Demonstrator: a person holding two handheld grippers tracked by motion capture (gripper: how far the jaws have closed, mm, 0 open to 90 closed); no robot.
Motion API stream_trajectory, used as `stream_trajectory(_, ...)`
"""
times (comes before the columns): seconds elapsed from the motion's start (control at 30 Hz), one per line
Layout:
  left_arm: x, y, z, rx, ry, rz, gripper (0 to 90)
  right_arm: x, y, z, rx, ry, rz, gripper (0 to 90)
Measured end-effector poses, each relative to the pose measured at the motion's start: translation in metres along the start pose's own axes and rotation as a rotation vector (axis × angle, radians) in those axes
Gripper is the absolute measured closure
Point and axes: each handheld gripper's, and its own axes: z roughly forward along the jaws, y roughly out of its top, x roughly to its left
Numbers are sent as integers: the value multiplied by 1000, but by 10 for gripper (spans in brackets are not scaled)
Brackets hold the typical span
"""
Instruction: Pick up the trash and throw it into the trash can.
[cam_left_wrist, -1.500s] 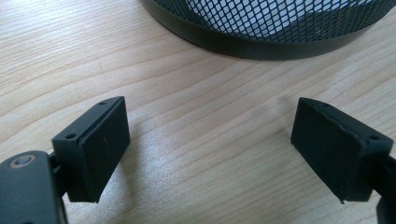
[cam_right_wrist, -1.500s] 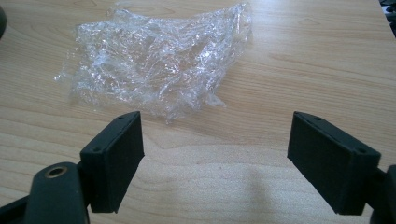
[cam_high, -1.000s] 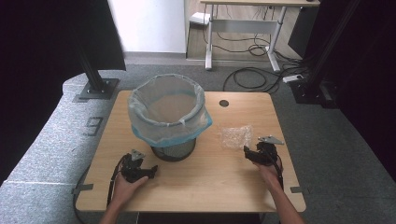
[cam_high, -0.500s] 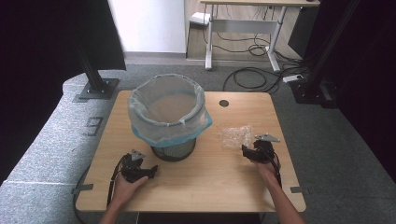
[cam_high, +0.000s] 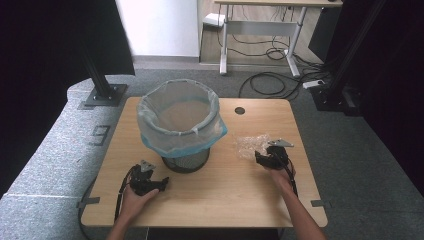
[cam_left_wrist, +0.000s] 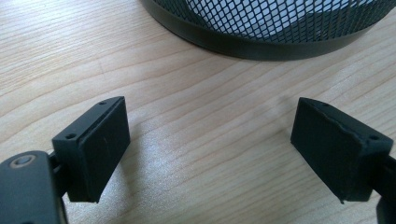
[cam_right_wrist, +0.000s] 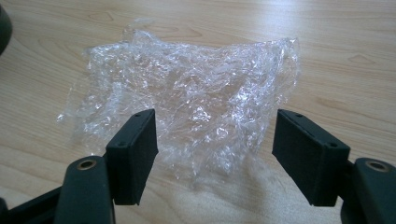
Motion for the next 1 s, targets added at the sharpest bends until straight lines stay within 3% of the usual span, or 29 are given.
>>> stream_trajectory(0.17, 0, 0, 0, 0, 0, 0, 115, -1, -3, 9, 38, 13, -4, 361)
stream_trajectory(0.67, 0, 0, 0, 0, 0, 0, 115, -1, -7, 13, 81, 66, -65, 811)
stream_trajectory(1.0, 0, 0, 0, -1, 0, 1, 119, -11, -3, 0, 32, 78, -34, 854)
